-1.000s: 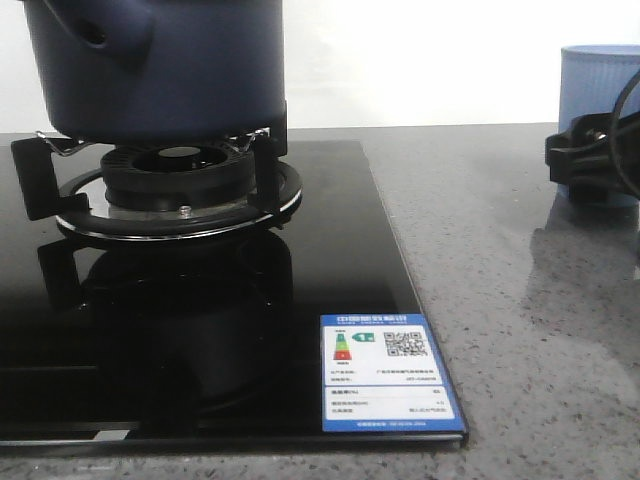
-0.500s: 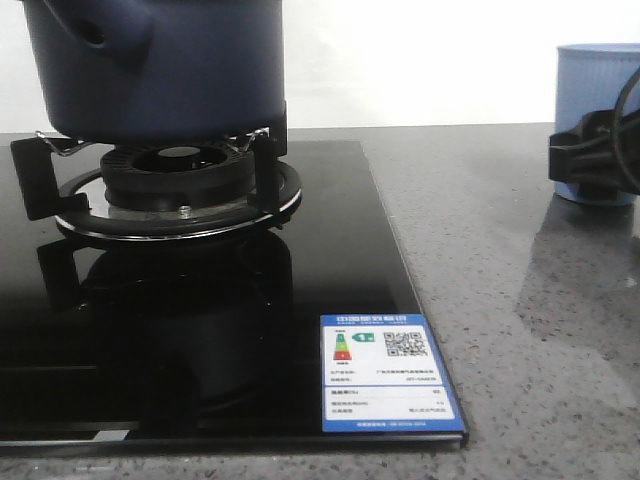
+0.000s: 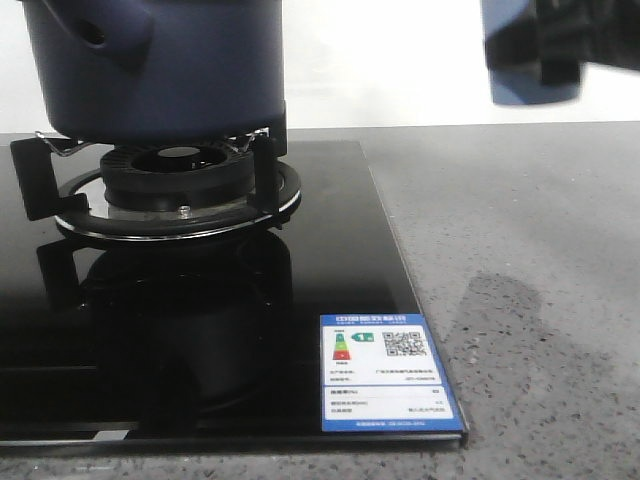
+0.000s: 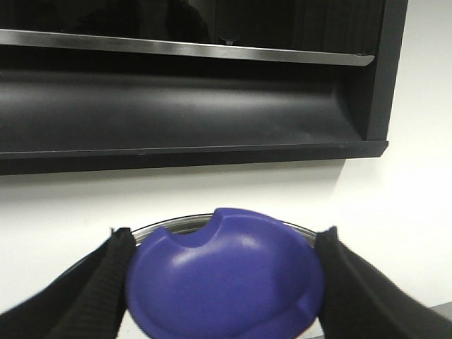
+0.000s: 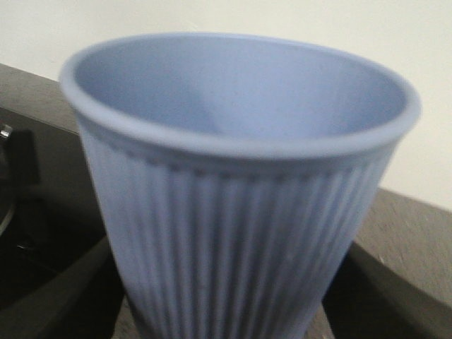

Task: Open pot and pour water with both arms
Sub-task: 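Lift the cup with the right gripper and carry it over the pot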

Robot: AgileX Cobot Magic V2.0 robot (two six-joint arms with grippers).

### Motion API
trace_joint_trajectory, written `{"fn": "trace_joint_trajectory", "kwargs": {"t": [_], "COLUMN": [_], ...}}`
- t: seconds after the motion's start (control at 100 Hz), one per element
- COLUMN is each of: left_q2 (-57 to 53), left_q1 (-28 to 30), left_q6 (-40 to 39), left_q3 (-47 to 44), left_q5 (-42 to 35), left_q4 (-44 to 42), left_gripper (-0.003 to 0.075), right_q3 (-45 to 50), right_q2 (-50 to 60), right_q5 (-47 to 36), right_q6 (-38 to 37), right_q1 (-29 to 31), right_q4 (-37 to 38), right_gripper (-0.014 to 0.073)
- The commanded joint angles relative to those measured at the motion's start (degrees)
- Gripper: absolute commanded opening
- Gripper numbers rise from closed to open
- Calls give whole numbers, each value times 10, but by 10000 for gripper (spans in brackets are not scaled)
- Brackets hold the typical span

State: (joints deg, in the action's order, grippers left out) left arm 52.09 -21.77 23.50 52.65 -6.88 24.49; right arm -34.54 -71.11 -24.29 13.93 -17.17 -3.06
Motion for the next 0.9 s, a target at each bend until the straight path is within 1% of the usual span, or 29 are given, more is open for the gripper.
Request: {"fn": "trace_joint_trajectory", "kwargs": {"t": [0.0, 0.08, 0.27, 0.52, 0.73, 0.89], "left_q2": [-9, -9, -5, -3, -3, -3], "left_q1": [2, 2, 2, 2, 2, 2], "left_q6": [-1, -1, -1, -1, -1, -1], "left_q3": [22, 22, 22, 22, 22, 22], "left_q5": [-53, -53, -53, -53, -53, -53], "left_q4": [-13, -13, -13, -13, -13, -13], "left_gripper": [353, 353, 353, 353, 353, 353], "right_q3": [-63, -110, -198, -296, -369, -405], "right_q2": [22, 21, 11, -31, -72, -98], "right_q5": [27, 77, 183, 278, 350, 392], "right_q6": [0, 0, 0, 0, 0, 0], "right_q1": [-11, -27, -60, -97, -140, -165], "right_q4": [34, 51, 121, 184, 286, 365], "right_gripper": [358, 358, 358, 358, 358, 358]}}
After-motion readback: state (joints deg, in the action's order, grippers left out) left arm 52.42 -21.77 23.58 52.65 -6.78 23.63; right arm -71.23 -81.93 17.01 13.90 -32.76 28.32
